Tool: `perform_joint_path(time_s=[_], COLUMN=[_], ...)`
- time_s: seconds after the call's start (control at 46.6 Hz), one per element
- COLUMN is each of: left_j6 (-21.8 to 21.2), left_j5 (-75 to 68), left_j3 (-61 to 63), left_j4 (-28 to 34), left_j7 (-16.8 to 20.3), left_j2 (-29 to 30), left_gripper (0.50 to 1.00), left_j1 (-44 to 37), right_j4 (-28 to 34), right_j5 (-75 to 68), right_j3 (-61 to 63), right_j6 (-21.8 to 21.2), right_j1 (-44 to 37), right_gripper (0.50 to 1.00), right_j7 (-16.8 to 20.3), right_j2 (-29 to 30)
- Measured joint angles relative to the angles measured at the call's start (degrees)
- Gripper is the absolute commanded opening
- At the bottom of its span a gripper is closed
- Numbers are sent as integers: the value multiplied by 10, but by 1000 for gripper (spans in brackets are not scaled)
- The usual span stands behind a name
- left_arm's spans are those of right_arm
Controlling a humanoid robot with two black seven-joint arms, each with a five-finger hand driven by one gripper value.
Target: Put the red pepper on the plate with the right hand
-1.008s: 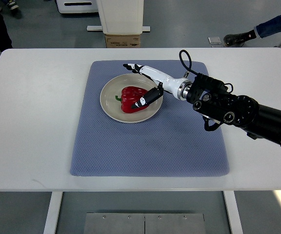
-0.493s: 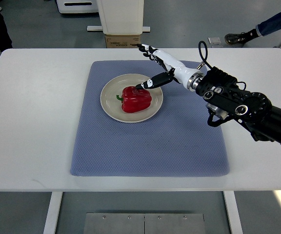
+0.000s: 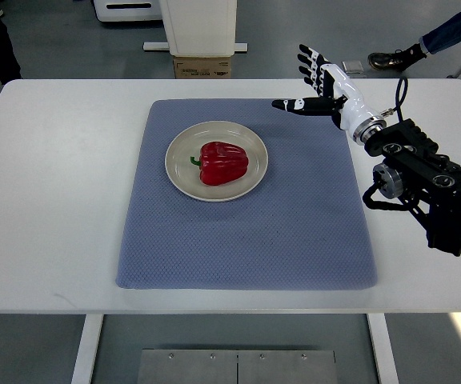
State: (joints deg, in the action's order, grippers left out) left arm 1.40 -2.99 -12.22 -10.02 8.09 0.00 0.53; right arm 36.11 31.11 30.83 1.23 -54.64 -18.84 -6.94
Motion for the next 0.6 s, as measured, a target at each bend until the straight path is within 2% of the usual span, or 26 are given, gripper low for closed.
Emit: perform_joint_path(time_s=[0.343,0.6], left_j6=[0,1], left_j5=[0,0], left_j3=[0,0], left_j4=[0,0], left_j7=[0,0], left_j2=[0,0], left_gripper=[1000,1000], left_j1=[0,0], right_j4=[2,1], right_j5=[0,0], right_j3=[137,213], right_j6=[-1,-1], right_j1=[53,77], right_gripper=[998,1000], right_j7=[37,43], right_j2=[5,32])
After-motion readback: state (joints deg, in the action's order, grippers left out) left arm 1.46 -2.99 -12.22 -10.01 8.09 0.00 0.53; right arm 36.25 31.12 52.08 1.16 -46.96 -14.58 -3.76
